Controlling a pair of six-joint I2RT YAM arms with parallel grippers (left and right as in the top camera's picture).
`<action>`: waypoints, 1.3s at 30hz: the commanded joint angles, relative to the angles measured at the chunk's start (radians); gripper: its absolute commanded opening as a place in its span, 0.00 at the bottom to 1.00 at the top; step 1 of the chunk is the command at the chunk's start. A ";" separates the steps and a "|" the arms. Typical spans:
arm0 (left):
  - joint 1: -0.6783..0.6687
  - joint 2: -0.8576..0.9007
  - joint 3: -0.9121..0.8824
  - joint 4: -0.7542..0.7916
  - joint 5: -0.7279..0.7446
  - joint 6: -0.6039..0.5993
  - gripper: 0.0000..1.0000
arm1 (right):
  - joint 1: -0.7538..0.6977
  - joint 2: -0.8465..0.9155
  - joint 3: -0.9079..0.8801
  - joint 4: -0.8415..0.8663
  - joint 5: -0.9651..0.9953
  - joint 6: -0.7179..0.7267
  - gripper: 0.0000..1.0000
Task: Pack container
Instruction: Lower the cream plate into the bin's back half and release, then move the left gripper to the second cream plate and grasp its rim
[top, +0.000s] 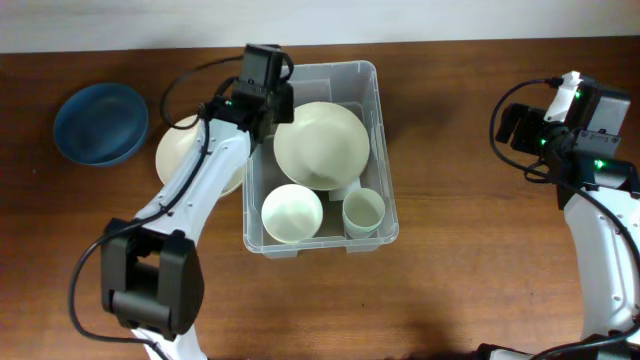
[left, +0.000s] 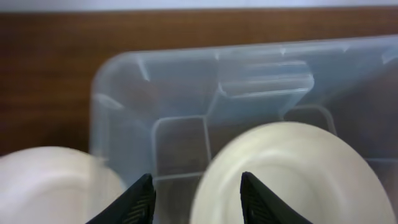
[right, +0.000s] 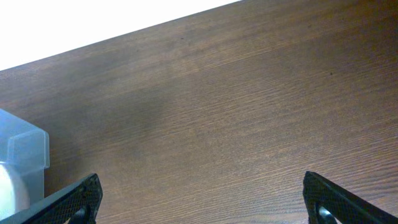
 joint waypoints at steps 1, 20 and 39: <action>0.037 -0.104 0.076 -0.058 -0.092 0.002 0.47 | -0.004 -0.011 0.011 0.003 0.002 0.007 0.99; 0.557 -0.169 -0.025 -0.367 0.179 -0.120 0.59 | -0.004 -0.011 0.011 0.003 0.002 0.007 0.99; 0.644 -0.168 -0.423 -0.042 0.379 -0.105 0.61 | -0.004 -0.011 0.011 0.003 0.002 0.007 0.99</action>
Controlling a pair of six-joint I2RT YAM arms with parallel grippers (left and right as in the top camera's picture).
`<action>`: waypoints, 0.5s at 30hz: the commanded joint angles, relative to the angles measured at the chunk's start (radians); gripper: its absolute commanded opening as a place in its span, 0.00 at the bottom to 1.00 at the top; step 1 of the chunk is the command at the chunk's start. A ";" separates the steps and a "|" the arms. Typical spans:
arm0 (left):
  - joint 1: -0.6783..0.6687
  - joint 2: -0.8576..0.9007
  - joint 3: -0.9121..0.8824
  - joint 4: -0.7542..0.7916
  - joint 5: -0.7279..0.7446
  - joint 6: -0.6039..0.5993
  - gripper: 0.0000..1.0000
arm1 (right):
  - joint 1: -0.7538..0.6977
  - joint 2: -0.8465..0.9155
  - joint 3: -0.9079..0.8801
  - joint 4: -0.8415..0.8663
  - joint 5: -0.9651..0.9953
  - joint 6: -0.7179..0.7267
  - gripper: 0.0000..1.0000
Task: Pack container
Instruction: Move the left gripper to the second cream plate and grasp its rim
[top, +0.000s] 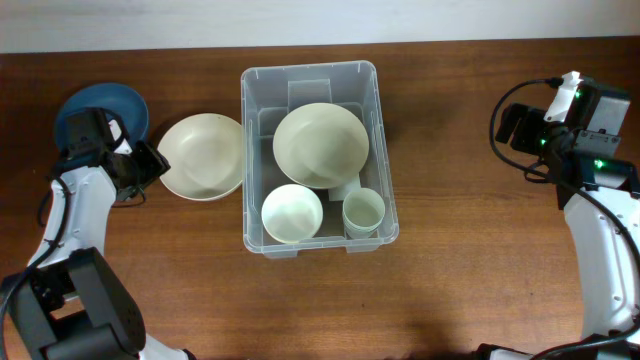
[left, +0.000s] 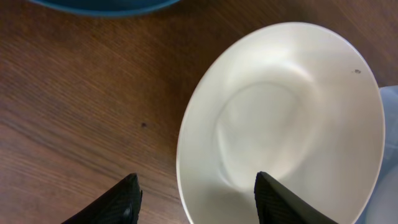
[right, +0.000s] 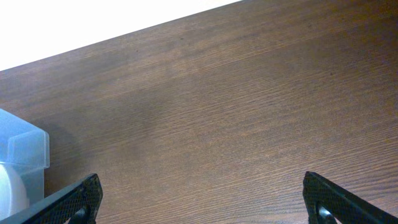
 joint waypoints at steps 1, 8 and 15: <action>0.005 0.006 -0.017 0.018 0.026 -0.002 0.61 | -0.004 -0.011 0.011 0.003 0.002 0.008 0.99; 0.005 0.010 -0.017 0.043 0.026 -0.002 0.64 | -0.004 -0.011 0.011 0.003 0.002 0.008 0.99; 0.001 0.068 -0.017 0.047 0.013 -0.002 0.65 | -0.004 -0.011 0.011 0.003 0.002 0.008 0.99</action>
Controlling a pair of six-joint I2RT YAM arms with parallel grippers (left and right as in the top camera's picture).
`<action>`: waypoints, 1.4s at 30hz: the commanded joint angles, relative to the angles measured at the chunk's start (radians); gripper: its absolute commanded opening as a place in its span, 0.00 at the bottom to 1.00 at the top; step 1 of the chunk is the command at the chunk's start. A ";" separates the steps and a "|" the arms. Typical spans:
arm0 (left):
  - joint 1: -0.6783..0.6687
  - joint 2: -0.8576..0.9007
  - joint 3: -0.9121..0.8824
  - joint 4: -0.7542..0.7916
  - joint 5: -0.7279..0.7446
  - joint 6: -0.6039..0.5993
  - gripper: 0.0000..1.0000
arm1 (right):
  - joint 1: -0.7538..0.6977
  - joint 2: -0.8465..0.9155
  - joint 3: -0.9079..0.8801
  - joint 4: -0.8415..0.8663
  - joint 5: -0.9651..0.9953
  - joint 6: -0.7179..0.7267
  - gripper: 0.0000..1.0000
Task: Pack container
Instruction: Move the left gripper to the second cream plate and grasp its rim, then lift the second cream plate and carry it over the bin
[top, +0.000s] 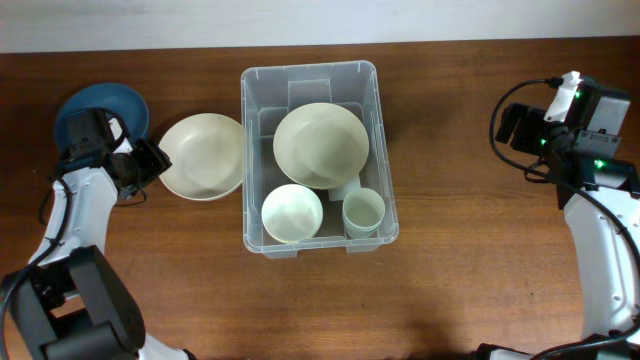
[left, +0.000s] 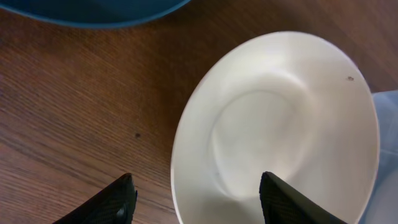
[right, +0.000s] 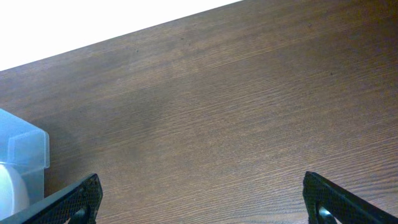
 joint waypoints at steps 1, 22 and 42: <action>0.000 0.069 -0.008 0.010 0.000 -0.002 0.66 | -0.004 -0.011 0.011 0.003 0.002 0.007 0.99; -0.017 0.186 -0.008 0.066 0.026 -0.036 0.20 | -0.004 -0.011 0.011 0.003 0.002 0.007 0.99; -0.017 0.172 0.016 0.038 -0.008 -0.035 0.01 | -0.004 -0.011 0.011 0.003 0.002 0.007 0.99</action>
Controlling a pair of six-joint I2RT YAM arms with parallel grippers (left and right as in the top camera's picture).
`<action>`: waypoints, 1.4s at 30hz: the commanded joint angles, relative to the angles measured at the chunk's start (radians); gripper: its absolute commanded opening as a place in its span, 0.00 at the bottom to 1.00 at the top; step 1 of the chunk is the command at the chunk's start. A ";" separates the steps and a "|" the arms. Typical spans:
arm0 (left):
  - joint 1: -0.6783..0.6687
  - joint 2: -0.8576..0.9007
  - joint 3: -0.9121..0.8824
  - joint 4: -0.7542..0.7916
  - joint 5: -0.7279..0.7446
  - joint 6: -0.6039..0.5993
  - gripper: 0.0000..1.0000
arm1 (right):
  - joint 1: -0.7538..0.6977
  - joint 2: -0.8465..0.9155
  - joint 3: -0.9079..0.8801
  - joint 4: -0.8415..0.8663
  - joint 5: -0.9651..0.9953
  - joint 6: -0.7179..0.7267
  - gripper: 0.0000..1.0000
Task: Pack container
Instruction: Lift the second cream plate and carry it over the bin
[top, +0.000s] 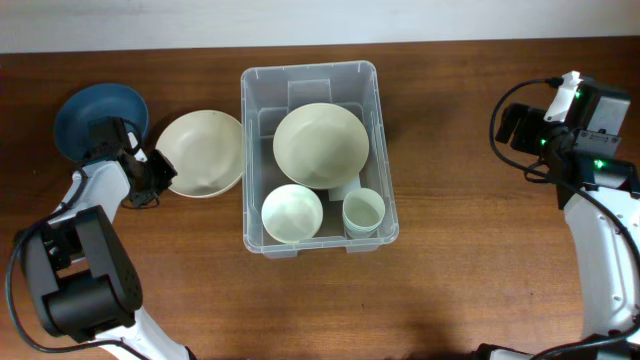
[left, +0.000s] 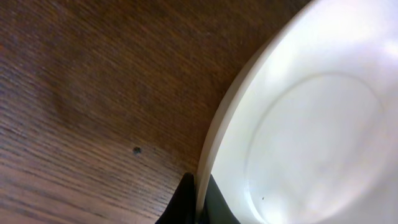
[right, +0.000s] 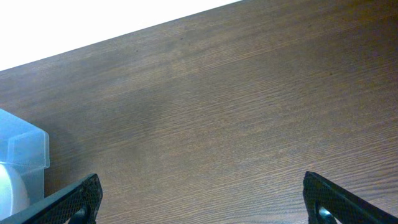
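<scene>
A clear plastic container (top: 250, 140) stands mid-table, holding a large cream bowl (top: 320, 145), a smaller cream bowl (top: 292, 213) and a pale cup (top: 363, 212). Left of it on the wood lies a cream bowl (top: 203, 152). My left gripper (top: 158, 172) is shut on that bowl's left rim (left: 208, 168), one finger outside and one inside. A blue bowl (top: 98, 118) sits further left. My right gripper (right: 202, 202) hangs open over bare wood at the far right, holding nothing.
The container's corner (right: 22, 155) shows at the left edge of the right wrist view. The table's far edge runs along the top of the overhead view. Bare wood lies between the container and the right arm (top: 590, 150).
My left gripper was open over the cream bowl's left rim; now it is lower and shut on that rim. The bowl sits slightly shifted. The right arm has not moved.
First my left gripper was open over the container beside the large bowl inside it. Then it stood open at the left, above the cream bowl on the table, and stayed there. Now it grips that bowl's rim. The right gripper stayed open and still throughout.
</scene>
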 joint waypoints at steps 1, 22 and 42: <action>-0.002 -0.014 0.024 -0.031 0.003 -0.005 0.01 | -0.004 -0.011 0.011 0.003 0.002 0.008 0.99; -0.142 -0.503 0.164 -0.028 -0.051 -0.006 0.01 | -0.004 -0.011 0.011 0.003 0.002 0.008 0.99; -0.565 -0.261 0.164 -0.028 -0.296 -0.006 0.01 | -0.004 -0.011 0.011 0.003 0.002 0.008 0.99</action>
